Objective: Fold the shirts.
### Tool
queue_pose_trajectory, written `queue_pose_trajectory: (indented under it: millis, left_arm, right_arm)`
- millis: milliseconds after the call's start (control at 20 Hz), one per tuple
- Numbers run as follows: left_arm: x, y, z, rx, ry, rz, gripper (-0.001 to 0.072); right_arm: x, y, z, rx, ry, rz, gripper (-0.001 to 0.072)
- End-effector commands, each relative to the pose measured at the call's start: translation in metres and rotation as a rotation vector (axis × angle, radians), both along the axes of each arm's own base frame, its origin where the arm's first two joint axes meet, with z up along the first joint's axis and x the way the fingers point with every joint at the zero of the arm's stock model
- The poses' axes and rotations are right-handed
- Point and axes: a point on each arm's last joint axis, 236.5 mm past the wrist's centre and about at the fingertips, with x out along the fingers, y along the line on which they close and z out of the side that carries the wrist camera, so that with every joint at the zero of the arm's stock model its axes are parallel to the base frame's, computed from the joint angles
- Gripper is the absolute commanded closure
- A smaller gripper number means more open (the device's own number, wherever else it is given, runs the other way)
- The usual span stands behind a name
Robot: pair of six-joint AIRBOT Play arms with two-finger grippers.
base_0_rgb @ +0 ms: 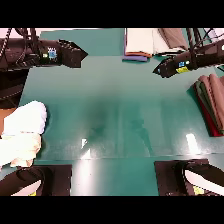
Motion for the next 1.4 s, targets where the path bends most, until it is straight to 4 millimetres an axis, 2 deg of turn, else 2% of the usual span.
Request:
queue_pose_trajectory:
  millis: [0, 500, 650, 750, 800, 850, 1000, 1100, 1200, 1250, 1300, 1350]
  left_arm:
    - [0.0, 0.0, 0.0, 0.0, -0.001, 0.001, 0.0677]
    - [0.0, 0.0, 0.0, -0.001, -0.002, 0.001, 0.0677]
    - [-0.001, -0.005, 0.007, -0.045, 0.002, -0.002, 0.0677]
    - [0.005, 0.005, 0.004, 0.0, -0.024, 0.018, 0.0678]
    - [0.01, 0.023, -0.006, 0.079, -0.021, 0.054, 0.0677]
    - [0.017, 0.051, -0.02, 0.163, 0.005, 0.122, 0.0677]
    - [0.039, 0.175, -0.068, 0.358, 0.174, 0.458, 0.0677]
    - [0.036, 0.237, -0.112, 0.42, 0.3, 0.586, 0.0677]
    - [0.022, 0.28, -0.167, 0.47, 0.439, 0.65, 0.0676]
    - [0.012, 0.296, -0.195, 0.501, 0.502, 0.656, 0.0674]
    - [0.001, 0.31, -0.225, 0.523, 0.565, 0.664, 0.0443]
    - [-0.008, 0.32, -0.249, 0.526, 0.606, 0.68, 0.0147]
  right_arm:
    - [0.0, 0.0, 0.001, 0.002, -0.001, -0.002, 0.0694]
    - [0.0, 0.0, 0.001, 0.002, 0.0, -0.002, 0.0693]
    - [0.0, 0.0, 0.001, 0.002, 0.0, -0.002, 0.0694]
    - [0.0, 0.0, 0.001, 0.002, 0.0, -0.002, 0.0693]
    - [0.0, 0.0, 0.001, 0.002, 0.0, -0.002, 0.0694]
    - [0.0, 0.0, 0.001, 0.002, 0.0, -0.002, 0.0693]
    - [-0.001, 0.0, 0.0, 0.001, 0.002, -0.001, 0.0694]
    - [-0.001, 0.0, 0.0, 0.002, 0.002, -0.001, 0.0694]
    - [-0.001, 0.0, 0.0, 0.001, 0.002, -0.001, 0.0694]
    - [0.0, 0.0, 0.001, 0.002, 0.001, -0.002, 0.0693]
    - [0.0, 0.0, 0.001, 0.002, 0.0, -0.002, 0.0694]
    - [0.0, 0.0, 0.001, 0.002, -0.001, -0.003, 0.0694]
